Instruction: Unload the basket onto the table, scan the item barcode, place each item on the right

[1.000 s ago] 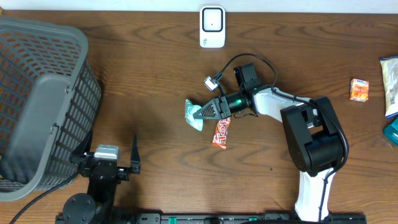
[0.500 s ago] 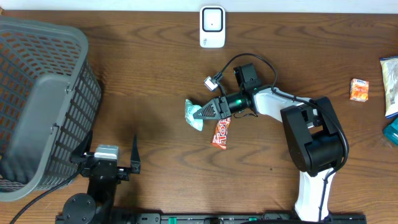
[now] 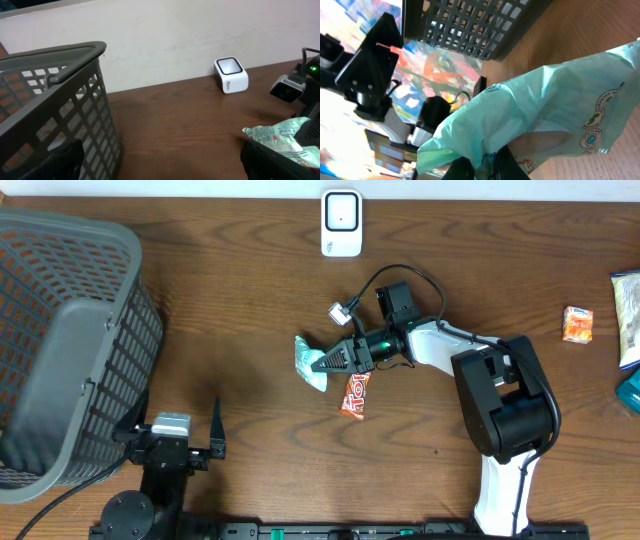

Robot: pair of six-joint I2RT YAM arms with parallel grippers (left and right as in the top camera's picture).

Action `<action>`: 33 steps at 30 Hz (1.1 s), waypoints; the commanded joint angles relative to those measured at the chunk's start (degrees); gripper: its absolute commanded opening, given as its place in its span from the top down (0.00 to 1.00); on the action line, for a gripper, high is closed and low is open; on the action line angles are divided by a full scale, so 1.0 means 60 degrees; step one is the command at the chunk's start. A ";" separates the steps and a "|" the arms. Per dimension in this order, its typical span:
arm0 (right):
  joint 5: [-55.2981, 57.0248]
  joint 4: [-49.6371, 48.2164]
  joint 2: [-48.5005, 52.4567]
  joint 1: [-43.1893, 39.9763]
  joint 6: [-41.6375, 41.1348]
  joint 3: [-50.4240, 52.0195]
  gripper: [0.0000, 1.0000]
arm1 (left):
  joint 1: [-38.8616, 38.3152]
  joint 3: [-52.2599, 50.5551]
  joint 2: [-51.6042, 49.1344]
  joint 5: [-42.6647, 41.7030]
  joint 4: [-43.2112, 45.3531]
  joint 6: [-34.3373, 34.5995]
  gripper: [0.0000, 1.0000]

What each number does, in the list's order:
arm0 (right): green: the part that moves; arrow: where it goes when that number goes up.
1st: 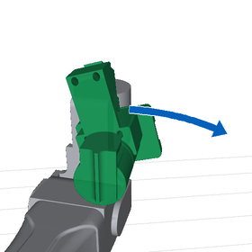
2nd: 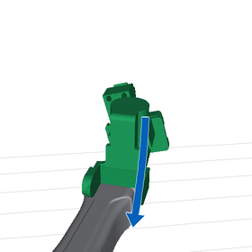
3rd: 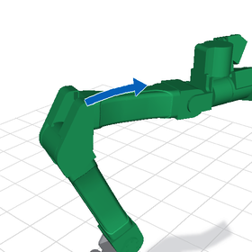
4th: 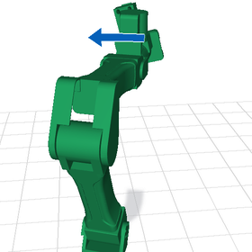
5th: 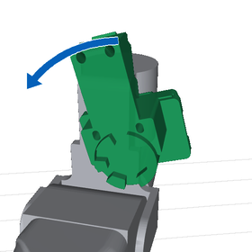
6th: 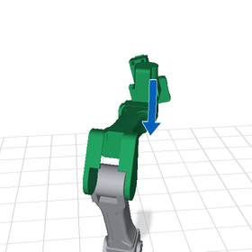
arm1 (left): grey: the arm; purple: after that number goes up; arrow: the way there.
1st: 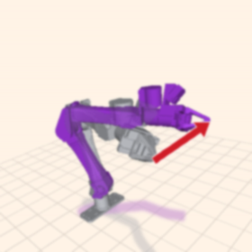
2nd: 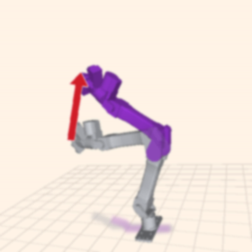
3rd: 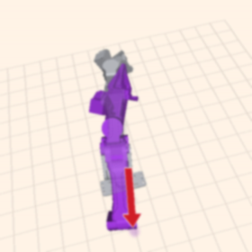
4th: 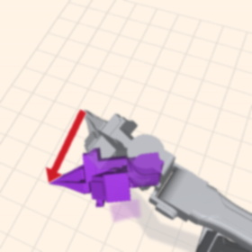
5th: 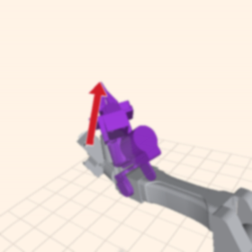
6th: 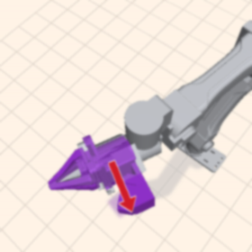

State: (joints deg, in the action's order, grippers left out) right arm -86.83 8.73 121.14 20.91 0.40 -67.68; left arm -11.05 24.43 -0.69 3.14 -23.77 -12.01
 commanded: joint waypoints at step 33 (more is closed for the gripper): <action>-0.0448 -0.2069 0.0044 0.0127 0.1679 0.0066 0.99 | -0.0029 0.0018 0.0011 -0.0015 0.0033 0.0044 0.00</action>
State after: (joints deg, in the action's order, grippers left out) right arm -87.48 -3.01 121.14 21.61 14.06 -67.51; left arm -11.05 24.43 -0.69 3.14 -23.77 -12.01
